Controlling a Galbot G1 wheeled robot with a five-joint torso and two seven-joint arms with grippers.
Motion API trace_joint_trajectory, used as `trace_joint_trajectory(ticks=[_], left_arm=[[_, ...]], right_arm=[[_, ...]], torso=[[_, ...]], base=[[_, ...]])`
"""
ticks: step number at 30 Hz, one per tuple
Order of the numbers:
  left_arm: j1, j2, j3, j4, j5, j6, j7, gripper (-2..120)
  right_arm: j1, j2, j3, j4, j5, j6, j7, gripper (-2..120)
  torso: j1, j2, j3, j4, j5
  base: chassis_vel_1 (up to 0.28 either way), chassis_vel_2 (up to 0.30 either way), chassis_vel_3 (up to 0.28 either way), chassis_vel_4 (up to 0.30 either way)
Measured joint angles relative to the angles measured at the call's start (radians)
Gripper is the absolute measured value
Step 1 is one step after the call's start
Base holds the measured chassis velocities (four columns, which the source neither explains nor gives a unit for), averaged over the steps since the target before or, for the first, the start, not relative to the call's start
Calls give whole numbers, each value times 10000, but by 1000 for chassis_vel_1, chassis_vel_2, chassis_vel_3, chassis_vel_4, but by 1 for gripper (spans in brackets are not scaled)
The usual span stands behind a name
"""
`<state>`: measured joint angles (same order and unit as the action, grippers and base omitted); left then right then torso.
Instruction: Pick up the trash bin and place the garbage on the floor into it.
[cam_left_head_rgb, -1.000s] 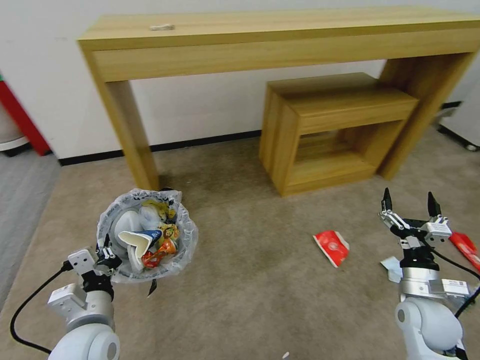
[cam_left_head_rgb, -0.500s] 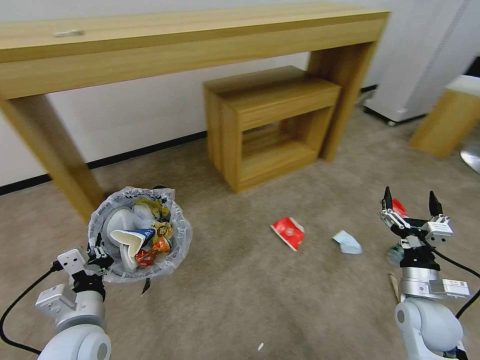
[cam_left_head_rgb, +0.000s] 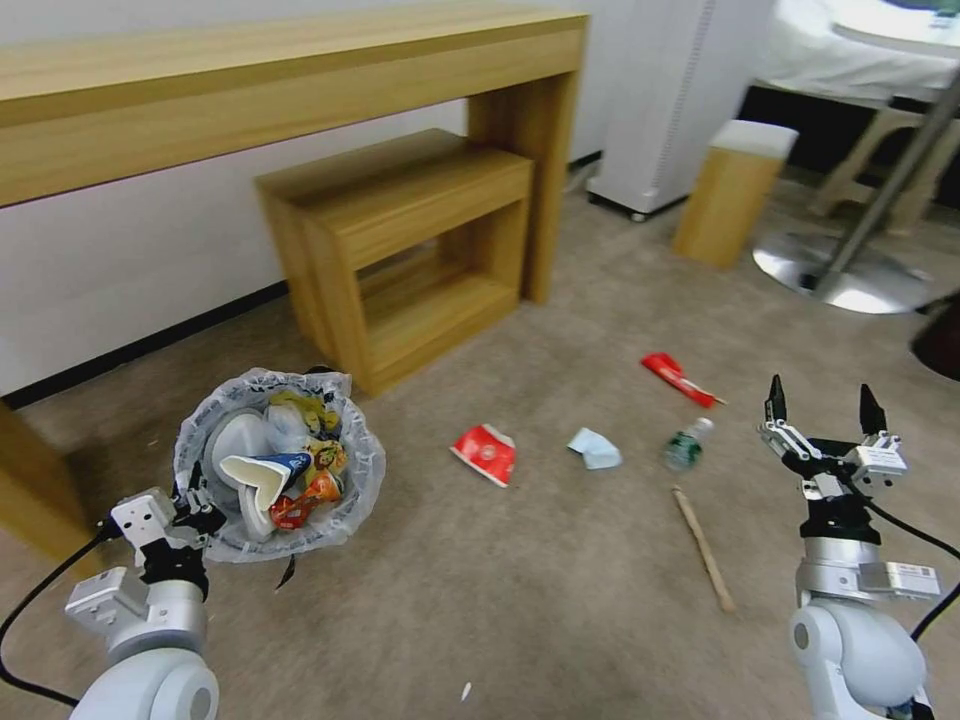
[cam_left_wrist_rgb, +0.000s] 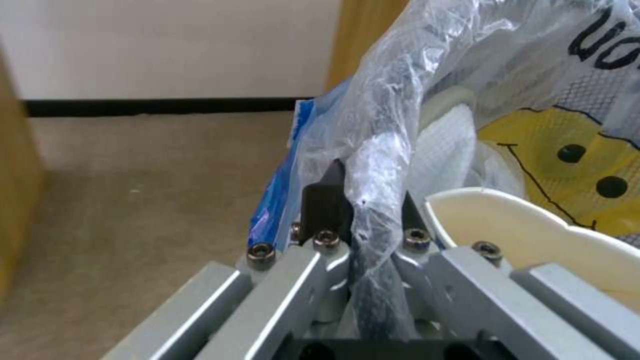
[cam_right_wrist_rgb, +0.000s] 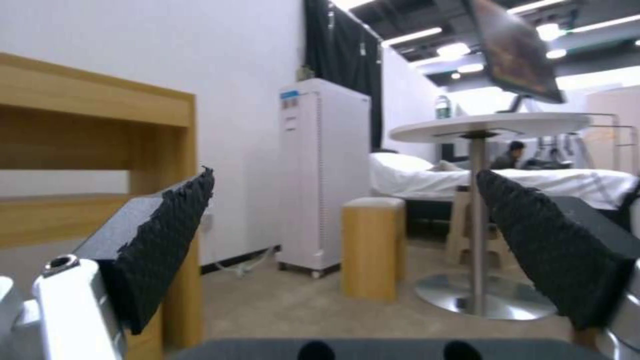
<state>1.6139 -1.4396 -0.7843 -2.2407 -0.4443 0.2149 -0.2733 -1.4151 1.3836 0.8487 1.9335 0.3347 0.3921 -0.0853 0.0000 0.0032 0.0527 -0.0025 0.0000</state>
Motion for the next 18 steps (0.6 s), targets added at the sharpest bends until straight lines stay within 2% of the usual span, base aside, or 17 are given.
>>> trace_joint_trajectory(ticks=[4,18], left_arm=[[6,-10,17,0,-35,0,-9,1],[-5,-102,71,-26,9,-1,-51,1]], right_arm=[[-17,9,-37,20,136,55,17,100],[36,-21,-5,-96,325,84,-89,100]], torso=[[0,0,0,-1,0],[0,0,-1,3,0]], base=[[-45,-62,-67,-63],[0,0,0,0]])
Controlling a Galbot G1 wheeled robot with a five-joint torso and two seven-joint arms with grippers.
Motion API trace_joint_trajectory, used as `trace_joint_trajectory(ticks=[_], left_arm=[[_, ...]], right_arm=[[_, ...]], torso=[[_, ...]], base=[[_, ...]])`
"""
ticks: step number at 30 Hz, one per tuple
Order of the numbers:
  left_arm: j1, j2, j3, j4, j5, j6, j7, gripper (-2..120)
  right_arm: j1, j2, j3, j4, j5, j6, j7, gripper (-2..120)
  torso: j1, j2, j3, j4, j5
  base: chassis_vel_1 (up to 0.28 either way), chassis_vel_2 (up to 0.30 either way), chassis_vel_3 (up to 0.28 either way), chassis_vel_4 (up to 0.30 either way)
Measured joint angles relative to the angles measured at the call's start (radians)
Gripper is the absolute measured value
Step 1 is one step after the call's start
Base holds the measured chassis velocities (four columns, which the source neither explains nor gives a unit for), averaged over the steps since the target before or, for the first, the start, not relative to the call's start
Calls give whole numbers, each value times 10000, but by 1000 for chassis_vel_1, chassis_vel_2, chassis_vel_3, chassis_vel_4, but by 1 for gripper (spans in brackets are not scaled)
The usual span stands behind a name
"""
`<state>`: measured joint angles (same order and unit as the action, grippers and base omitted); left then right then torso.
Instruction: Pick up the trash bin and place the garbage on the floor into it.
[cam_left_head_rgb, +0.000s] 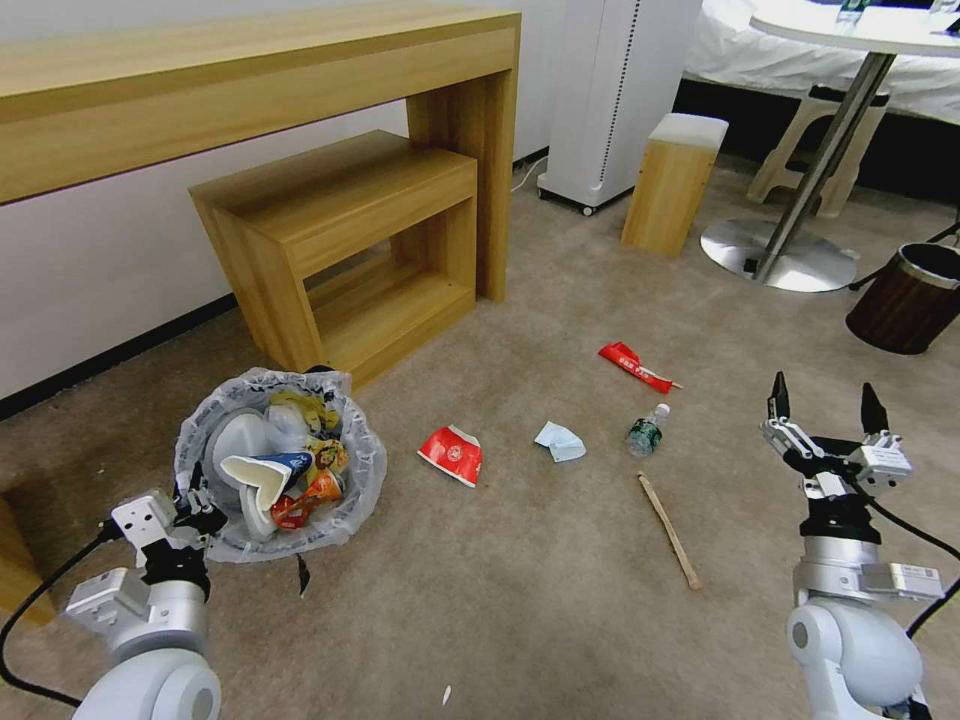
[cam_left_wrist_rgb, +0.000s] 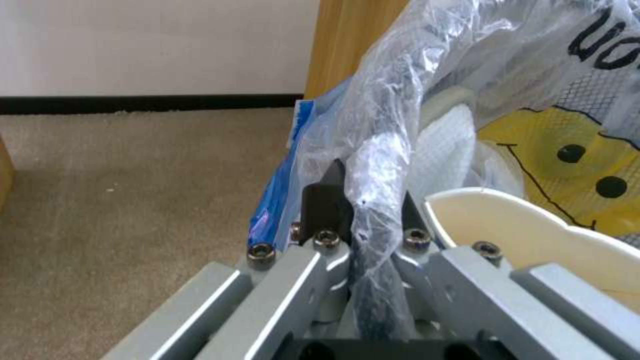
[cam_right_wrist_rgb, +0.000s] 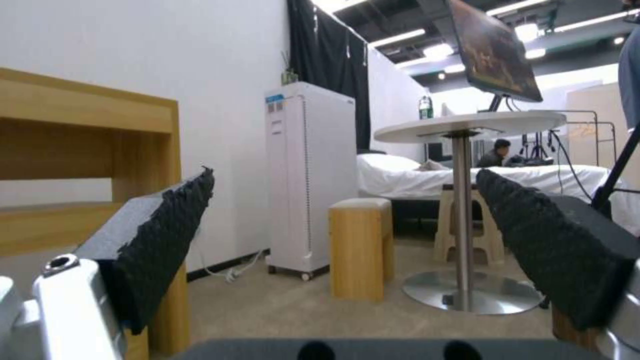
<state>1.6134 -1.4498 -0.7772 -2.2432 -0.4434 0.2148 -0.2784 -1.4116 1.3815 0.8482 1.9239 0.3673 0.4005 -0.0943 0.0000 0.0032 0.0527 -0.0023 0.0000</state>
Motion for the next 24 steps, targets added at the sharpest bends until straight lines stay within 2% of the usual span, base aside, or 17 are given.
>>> trace_joint_trajectory(ticks=[11,24], left_arm=[[-51,-19,52,44,25,3,35,1],[-37,4,15,108,19,5,70,1]], right_arm=[[110,30,-63,-175,14,103,-116,100],[158,45,-110,-219,-129,137,8,100]], torso=[[0,1,-1,0,0],[1,0,3,1,-1]], base=[[-39,28,32,-36],[-203,201,204,-198]])
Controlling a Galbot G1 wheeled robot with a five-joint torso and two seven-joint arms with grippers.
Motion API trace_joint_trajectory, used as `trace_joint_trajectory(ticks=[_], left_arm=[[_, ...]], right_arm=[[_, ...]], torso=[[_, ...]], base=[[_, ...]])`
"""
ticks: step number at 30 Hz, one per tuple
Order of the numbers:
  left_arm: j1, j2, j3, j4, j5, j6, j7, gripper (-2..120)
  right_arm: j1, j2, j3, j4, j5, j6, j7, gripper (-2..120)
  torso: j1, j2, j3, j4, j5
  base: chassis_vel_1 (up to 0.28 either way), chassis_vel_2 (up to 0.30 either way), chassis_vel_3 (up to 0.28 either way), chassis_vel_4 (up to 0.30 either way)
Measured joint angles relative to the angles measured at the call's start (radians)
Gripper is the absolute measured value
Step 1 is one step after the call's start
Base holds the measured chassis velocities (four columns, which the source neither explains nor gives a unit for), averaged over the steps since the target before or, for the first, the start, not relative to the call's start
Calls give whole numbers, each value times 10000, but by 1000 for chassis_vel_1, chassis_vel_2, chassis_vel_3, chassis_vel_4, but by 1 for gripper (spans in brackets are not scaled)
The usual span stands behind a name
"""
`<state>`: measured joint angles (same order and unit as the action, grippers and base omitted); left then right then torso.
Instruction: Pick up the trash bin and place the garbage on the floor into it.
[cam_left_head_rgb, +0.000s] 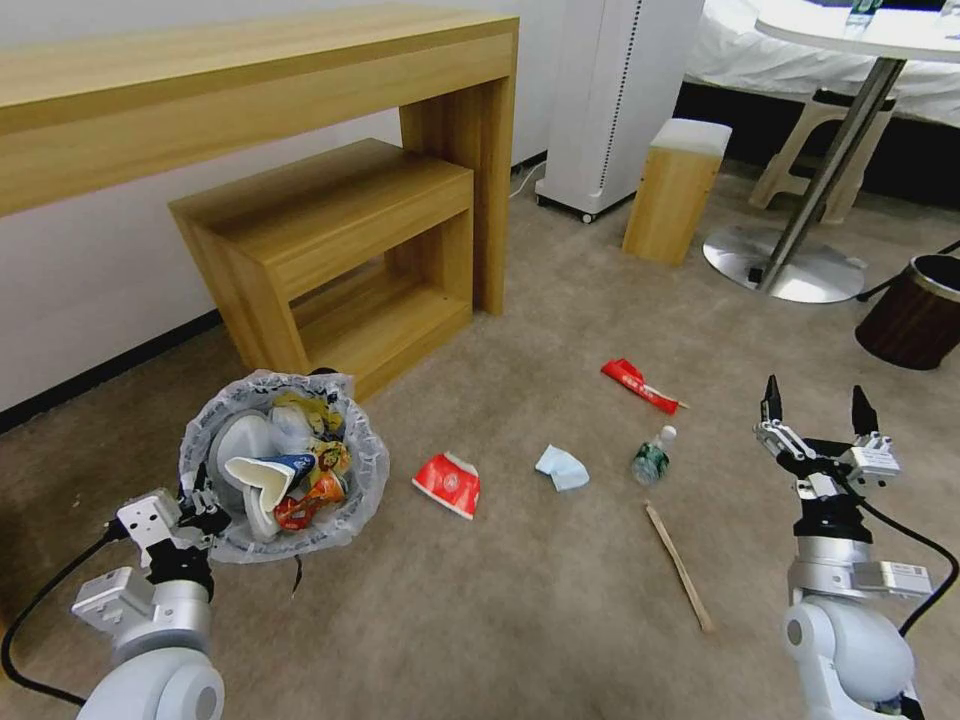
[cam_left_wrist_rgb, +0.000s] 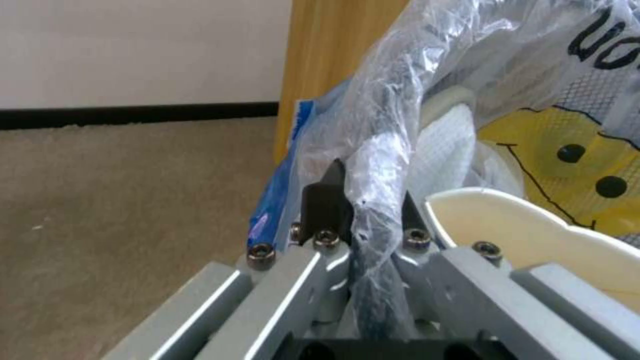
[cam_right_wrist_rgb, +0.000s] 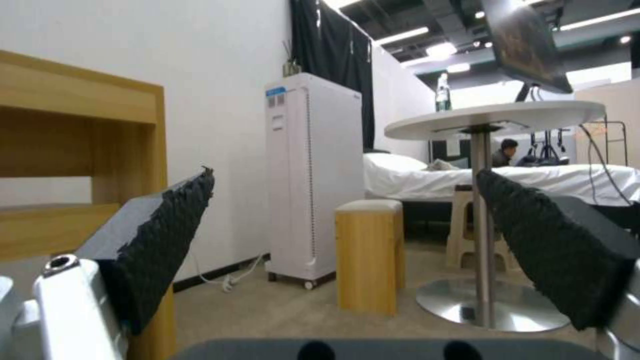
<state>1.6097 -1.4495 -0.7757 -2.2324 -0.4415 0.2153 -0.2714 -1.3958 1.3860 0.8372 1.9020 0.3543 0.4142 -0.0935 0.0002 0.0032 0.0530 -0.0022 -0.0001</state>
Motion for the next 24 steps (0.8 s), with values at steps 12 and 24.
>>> trace_joint_trajectory(ticks=[12,24], left_arm=[[-5,-23,22,59,-4,0,11,1],[186,-125,56,-96,276,-36,22,1]], right_arm=[[-87,-161,-47,161,-64,-384,204,100],[-354,-1091,-435,450,-316,-2867,339,100]], torso=[[-2,1,-6,-2,0],[-1,0,-4,-2,2]], base=[[-52,51,44,-52],[2,-6,-3,2]])
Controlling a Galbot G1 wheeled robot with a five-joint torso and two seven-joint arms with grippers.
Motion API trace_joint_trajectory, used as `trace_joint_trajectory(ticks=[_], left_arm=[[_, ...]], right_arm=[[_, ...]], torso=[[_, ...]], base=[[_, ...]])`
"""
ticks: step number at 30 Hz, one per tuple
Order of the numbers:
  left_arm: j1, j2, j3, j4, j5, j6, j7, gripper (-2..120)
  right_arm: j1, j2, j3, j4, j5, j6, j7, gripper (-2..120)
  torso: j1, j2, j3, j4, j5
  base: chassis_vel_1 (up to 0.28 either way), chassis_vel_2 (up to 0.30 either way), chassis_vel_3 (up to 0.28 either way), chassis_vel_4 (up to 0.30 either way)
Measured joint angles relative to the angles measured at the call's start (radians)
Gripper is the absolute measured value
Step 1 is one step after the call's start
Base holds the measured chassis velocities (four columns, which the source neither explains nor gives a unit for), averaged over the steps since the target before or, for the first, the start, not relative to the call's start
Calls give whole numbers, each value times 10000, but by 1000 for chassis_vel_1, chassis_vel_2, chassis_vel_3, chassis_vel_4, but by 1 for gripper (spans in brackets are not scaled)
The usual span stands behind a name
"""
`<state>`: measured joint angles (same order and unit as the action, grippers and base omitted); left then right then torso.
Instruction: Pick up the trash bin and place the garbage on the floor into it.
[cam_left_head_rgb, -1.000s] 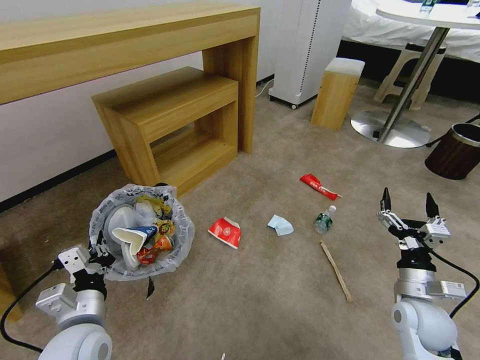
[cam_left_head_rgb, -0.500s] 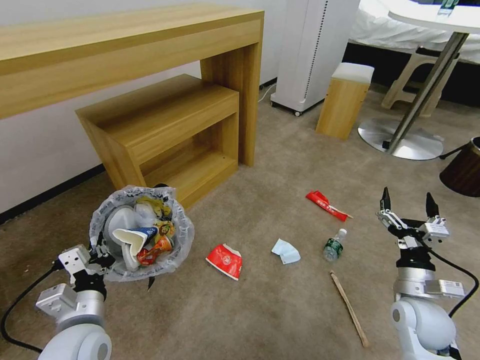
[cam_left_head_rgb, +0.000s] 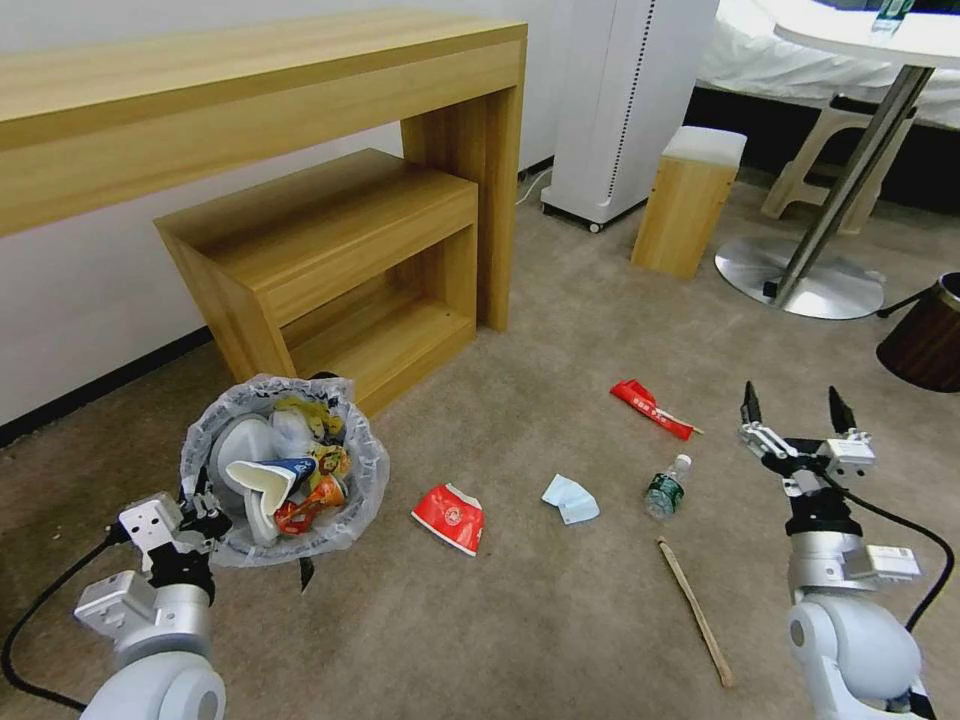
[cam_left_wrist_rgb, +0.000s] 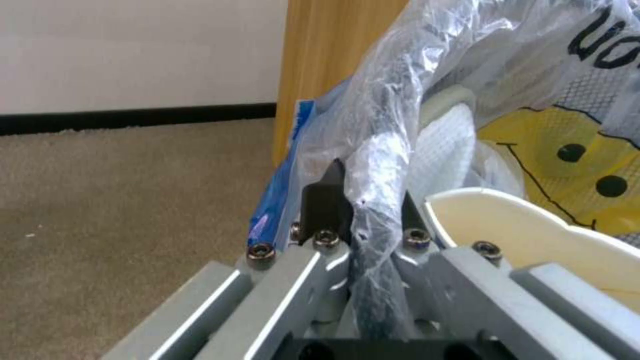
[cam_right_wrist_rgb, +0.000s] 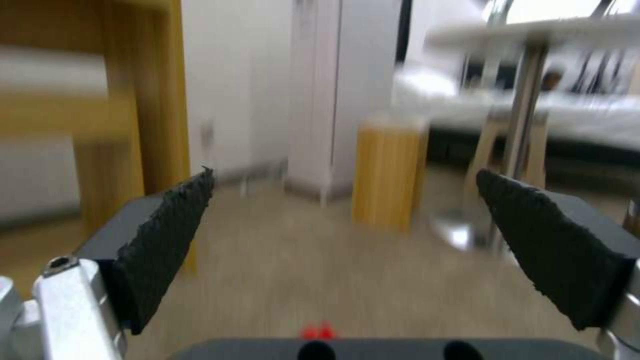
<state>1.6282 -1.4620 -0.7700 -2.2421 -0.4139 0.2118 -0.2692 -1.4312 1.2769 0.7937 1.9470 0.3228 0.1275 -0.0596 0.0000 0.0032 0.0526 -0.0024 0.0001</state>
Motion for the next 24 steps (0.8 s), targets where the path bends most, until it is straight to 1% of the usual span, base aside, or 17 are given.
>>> trace_joint_trajectory(ticks=[1,2,3,4,5,6,8,9,10,11,12,13,14,16,20,24], left_arm=[[0,0,0,0,0,0,0,1],[35,-9,1,-18,41,-2,2,1],[62,-16,0,-43,73,-3,2,1],[71,-22,-6,-66,95,-5,3,1],[71,-22,-6,-66,95,-5,3,1],[73,-29,-10,-84,112,-5,3,1],[74,-42,-20,-144,173,-5,3,1],[74,-42,-20,-144,173,-5,3,1],[73,-44,-21,-148,181,-6,3,1],[71,-49,-24,-155,211,-6,2,1],[71,-49,-32,-155,217,-6,-1,1],[71,-49,-32,-155,217,-6,-1,1],[62,-49,-65,-151,222,-5,-2,1],[38,-47,-122,-84,218,-6,-6,1],[23,-51,-160,-6,186,-6,-6,1],[-42,-56,-193,190,153,-35,-6,1]], right_arm=[[0,0,0,0,0,0,0,100],[-48,-322,-153,65,-20,-914,193,100],[-85,-782,-357,149,-1,-2032,470,100],[-90,-1122,-521,220,157,-2809,696,100],[-90,-1122,-521,220,157,-2809,696,100],[-78,-1438,-703,303,433,-3653,956,100],[10,-2010,-1099,512,1279,-5975,1568,100],[10,-2010,-1099,512,1279,-5975,1568,100],[33,-2095,-1177,539,1426,-6420,1658,100],[109,-2322,-1406,560,1762,-7725,1842,100],[138,-2407,-1493,551,1830,-8125,1878,100],[138,-2407,-1493,551,1830,-8125,1878,100],[213,-2605,-1694,443,1849,-8644,1915,100],[294,-2842,-1992,136,1626,-8870,1864,100],[378,-2977,-2201,-322,1199,-8879,1617,100],[672,-2968,-2708,-1703,269,-8815,953,100]], torso=[[0,0,0,0,0],[0,0,0,0,0],[0,0,1,0,3],[0,0,1,1,-1],[0,0,1,1,-1],[0,0,0,1,-3],[0,0,1,1,0],[0,0,1,1,0],[0,0,1,1,-2],[0,0,1,2,0],[0,0,2,0,0],[0,0,2,0,0],[0,0,1,1,-2],[0,0,1,1,0],[0,0,1,2,-3],[1,1,1,1,-1]], base=[[0,0,0,0],[0,0,0,0],[0,0,0,0],[0,0,0,0],[0,0,0,0],[0,0,0,0],[0,0,0,0],[0,0,0,0],[0,0,0,0],[0,0,0,0],[0,0,0,0],[0,0,0,0],[0,0,0,0],[0,0,0,0],[0,0,0,0],[0,0,0,0]])
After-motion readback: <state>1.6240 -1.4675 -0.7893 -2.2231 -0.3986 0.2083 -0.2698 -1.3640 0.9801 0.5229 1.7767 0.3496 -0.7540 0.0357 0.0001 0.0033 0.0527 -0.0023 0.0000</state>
